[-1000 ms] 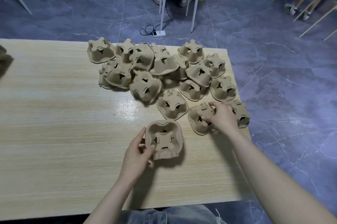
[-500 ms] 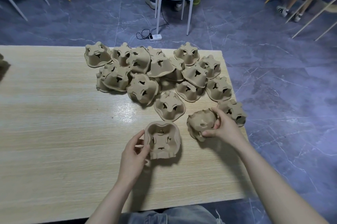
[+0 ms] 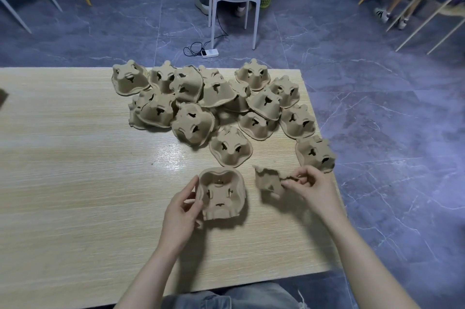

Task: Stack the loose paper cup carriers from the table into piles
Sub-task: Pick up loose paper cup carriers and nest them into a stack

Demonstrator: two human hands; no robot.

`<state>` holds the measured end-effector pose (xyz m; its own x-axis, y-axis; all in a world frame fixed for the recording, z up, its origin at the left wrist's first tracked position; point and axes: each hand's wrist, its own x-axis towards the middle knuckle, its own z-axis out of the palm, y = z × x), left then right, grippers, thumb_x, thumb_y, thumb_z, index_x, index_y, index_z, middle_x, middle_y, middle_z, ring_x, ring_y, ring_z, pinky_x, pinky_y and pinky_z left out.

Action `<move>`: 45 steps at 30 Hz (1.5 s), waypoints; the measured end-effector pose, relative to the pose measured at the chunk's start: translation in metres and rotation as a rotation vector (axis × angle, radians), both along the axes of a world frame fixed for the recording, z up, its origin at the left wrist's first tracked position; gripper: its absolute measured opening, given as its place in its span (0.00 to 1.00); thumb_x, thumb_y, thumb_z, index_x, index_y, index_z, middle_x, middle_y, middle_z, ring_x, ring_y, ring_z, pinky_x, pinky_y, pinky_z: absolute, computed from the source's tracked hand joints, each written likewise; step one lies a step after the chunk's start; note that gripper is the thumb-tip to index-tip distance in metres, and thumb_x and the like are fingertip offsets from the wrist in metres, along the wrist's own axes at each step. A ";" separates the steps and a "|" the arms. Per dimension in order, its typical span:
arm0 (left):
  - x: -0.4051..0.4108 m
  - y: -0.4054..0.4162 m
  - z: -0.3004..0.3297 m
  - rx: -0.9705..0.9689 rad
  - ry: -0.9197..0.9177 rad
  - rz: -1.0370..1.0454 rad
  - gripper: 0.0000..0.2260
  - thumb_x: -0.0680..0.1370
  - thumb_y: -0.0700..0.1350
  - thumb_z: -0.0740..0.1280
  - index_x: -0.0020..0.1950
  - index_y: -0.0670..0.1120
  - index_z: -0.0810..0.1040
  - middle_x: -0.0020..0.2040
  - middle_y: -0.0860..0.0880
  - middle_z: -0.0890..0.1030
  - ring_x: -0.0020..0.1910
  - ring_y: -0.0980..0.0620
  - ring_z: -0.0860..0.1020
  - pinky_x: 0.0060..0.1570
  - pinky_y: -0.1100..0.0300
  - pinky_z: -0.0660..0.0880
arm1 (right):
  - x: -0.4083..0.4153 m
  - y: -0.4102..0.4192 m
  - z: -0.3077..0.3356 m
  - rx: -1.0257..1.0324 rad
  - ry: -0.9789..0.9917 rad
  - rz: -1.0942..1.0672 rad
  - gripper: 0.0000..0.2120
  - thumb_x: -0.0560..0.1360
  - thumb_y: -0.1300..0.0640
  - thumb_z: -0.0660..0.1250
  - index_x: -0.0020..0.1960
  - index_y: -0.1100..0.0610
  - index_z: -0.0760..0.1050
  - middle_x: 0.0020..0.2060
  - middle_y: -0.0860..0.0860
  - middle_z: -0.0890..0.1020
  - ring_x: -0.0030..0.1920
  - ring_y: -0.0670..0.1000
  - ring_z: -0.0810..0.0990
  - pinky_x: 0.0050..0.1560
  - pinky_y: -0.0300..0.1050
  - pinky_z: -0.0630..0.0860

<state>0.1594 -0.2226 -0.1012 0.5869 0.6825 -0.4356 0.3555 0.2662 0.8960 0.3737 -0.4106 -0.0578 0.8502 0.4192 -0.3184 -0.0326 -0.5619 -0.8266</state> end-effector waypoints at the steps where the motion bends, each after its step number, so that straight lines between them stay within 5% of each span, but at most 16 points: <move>1: 0.000 0.001 0.001 -0.005 -0.002 -0.010 0.21 0.79 0.36 0.66 0.68 0.57 0.74 0.55 0.46 0.81 0.39 0.59 0.79 0.29 0.68 0.71 | -0.005 0.000 0.001 0.044 -0.003 0.009 0.09 0.67 0.65 0.78 0.41 0.59 0.78 0.32 0.48 0.76 0.32 0.44 0.70 0.36 0.35 0.69; 5: 0.002 0.002 0.009 -0.036 -0.021 -0.025 0.20 0.80 0.36 0.65 0.67 0.55 0.75 0.53 0.51 0.81 0.34 0.63 0.79 0.27 0.66 0.71 | -0.029 0.003 0.008 0.188 -0.026 0.070 0.13 0.67 0.75 0.71 0.40 0.58 0.78 0.36 0.45 0.81 0.33 0.41 0.73 0.35 0.31 0.68; 13: 0.004 0.005 0.013 -0.065 -0.031 -0.011 0.14 0.83 0.44 0.60 0.68 0.51 0.77 0.59 0.59 0.80 0.45 0.74 0.77 0.37 0.77 0.72 | -0.065 0.020 0.002 0.174 -0.143 0.331 0.12 0.66 0.67 0.72 0.40 0.51 0.78 0.41 0.44 0.80 0.45 0.45 0.76 0.44 0.34 0.70; 18: 0.006 0.005 0.021 -0.076 0.008 -0.025 0.15 0.85 0.49 0.54 0.61 0.62 0.78 0.41 0.64 0.84 0.35 0.56 0.79 0.34 0.56 0.73 | -0.067 0.032 -0.010 0.129 -0.219 0.451 0.15 0.68 0.66 0.73 0.40 0.46 0.76 0.41 0.41 0.79 0.49 0.46 0.75 0.47 0.32 0.67; 26: 0.004 0.011 0.016 -0.121 0.006 0.032 0.16 0.78 0.47 0.69 0.66 0.58 0.76 0.42 0.52 0.81 0.33 0.58 0.75 0.29 0.65 0.72 | -0.063 0.035 -0.023 0.097 -0.243 0.558 0.14 0.73 0.68 0.69 0.51 0.50 0.80 0.47 0.40 0.79 0.55 0.44 0.75 0.55 0.31 0.68; 33: -0.003 0.016 0.006 -0.076 0.004 0.003 0.21 0.79 0.38 0.68 0.70 0.52 0.74 0.41 0.48 0.80 0.31 0.60 0.75 0.28 0.65 0.71 | -0.043 0.050 -0.030 0.035 -0.274 0.502 0.14 0.75 0.65 0.68 0.53 0.48 0.79 0.48 0.42 0.78 0.51 0.44 0.76 0.45 0.29 0.69; 39: -0.014 0.026 0.005 -0.026 -0.013 0.076 0.23 0.79 0.41 0.68 0.71 0.58 0.71 0.38 0.53 0.82 0.32 0.58 0.77 0.29 0.64 0.73 | 0.004 0.109 -0.024 -0.107 -0.369 0.455 0.19 0.75 0.57 0.69 0.65 0.50 0.74 0.53 0.47 0.76 0.55 0.49 0.75 0.54 0.51 0.75; 45: -0.021 0.032 0.003 -0.093 -0.003 0.048 0.26 0.79 0.38 0.68 0.74 0.56 0.68 0.41 0.48 0.82 0.38 0.48 0.78 0.32 0.57 0.77 | 0.026 0.162 -0.024 -0.483 -0.313 0.541 0.35 0.70 0.46 0.75 0.73 0.48 0.65 0.62 0.55 0.74 0.66 0.57 0.67 0.62 0.53 0.69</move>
<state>0.1386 -0.1910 -0.0984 0.5561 0.6666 -0.4964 0.3376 0.3646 0.8678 0.3998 -0.2485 -0.0816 0.6476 0.6767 -0.3502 0.5418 -0.7321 -0.4128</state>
